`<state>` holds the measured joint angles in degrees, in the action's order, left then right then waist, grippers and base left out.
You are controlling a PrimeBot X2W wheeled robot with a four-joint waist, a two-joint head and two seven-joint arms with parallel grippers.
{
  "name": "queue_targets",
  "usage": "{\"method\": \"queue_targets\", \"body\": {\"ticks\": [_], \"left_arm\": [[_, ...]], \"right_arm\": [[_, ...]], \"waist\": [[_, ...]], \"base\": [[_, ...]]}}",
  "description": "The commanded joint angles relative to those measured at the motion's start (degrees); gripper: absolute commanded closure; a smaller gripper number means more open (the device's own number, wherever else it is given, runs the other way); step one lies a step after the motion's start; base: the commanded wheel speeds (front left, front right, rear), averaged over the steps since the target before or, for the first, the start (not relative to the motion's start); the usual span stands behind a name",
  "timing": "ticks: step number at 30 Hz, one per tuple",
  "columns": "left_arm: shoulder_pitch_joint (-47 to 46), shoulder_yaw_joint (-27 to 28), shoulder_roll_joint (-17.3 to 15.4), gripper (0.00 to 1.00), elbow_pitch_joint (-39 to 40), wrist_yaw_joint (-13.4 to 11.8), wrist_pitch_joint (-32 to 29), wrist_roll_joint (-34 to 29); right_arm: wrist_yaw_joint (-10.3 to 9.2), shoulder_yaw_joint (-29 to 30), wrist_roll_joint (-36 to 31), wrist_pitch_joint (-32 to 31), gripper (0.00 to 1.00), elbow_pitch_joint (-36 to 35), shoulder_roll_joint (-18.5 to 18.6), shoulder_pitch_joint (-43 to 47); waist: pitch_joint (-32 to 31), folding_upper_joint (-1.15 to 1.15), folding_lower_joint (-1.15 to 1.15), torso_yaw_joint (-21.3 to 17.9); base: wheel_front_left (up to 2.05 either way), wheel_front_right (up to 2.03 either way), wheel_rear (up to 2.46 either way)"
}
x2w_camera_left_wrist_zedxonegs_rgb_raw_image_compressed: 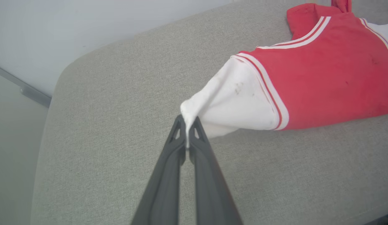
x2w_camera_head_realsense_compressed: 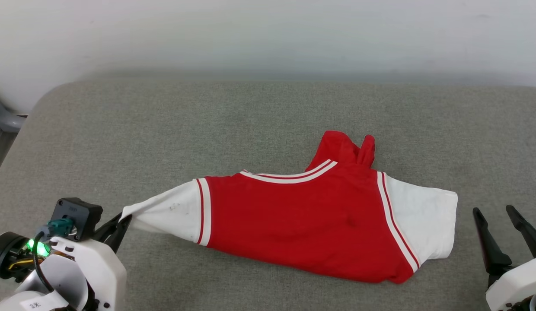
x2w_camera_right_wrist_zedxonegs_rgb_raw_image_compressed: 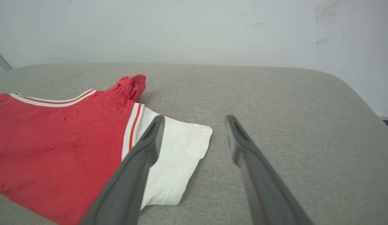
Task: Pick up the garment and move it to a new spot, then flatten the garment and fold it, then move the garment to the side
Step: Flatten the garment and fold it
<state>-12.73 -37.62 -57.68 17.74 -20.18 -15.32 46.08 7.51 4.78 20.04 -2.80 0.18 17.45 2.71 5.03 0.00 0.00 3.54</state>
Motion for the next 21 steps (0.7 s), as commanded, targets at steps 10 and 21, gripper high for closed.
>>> {"method": "queue_targets", "body": {"ticks": [10, 21], "left_arm": [[-9.1, -0.5, 3.1, 1.0, -0.3, 3.3, 0.4, -5.0], [-31.6, -3.5, 11.0, 1.0, -14.2, 13.3, -3.7, -12.4]], "right_arm": [[-0.04, -1.3, -0.3, 0.2, 0.0, -1.4, 0.4, -3.9], [-0.04, -3.0, 0.1, 2.7, 0.0, -0.7, 0.6, -10.3]], "waist": [[5.0, 0.0, 0.0, -3.8], [15.8, 0.0, 0.0, -11.2]], "base": [[0.0, 0.0, 0.0], [0.0, 0.0, 0.0]]}}
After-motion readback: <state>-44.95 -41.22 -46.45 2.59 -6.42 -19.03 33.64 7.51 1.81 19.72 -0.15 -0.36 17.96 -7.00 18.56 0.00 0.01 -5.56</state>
